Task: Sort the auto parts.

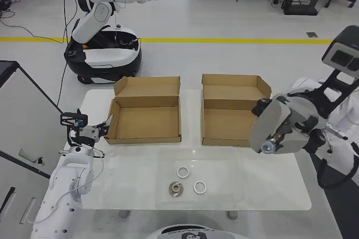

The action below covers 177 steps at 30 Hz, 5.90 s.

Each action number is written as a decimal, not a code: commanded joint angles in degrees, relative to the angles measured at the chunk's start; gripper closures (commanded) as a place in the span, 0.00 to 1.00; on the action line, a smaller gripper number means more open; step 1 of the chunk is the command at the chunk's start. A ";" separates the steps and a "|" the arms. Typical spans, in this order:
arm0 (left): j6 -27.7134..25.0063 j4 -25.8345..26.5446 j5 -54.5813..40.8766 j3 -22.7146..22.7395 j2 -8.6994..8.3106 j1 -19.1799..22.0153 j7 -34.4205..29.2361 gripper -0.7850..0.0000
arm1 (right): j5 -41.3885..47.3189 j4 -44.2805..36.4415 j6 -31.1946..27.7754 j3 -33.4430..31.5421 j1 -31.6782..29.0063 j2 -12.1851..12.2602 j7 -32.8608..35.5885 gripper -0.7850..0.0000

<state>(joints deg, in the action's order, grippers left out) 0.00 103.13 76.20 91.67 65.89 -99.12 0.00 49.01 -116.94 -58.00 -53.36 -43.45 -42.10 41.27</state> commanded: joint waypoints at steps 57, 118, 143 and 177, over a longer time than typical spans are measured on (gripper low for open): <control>0.00 0.00 0.00 0.00 0.00 0.00 0.00 0.00 | 2.23 0.42 4.39 -8.72 -7.05 -6.13 9.40 1.00; 0.00 0.00 0.00 0.00 0.00 0.00 0.00 0.00 | -44.60 24.27 52.59 36.09 34.53 6.24 46.73 1.00; 0.00 0.00 0.00 0.00 0.00 0.00 0.00 0.00 | -65.18 55.80 53.65 43.62 31.45 -14.87 46.73 1.00; 0.00 0.00 0.00 0.00 0.00 0.00 0.00 0.00 | -71.65 77.90 51.28 43.24 28.30 -30.11 44.20 1.00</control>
<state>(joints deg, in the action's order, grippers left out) 0.00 103.13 76.20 91.67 65.89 -99.12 0.00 -22.27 -39.08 -6.94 -10.05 -15.03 -72.15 86.23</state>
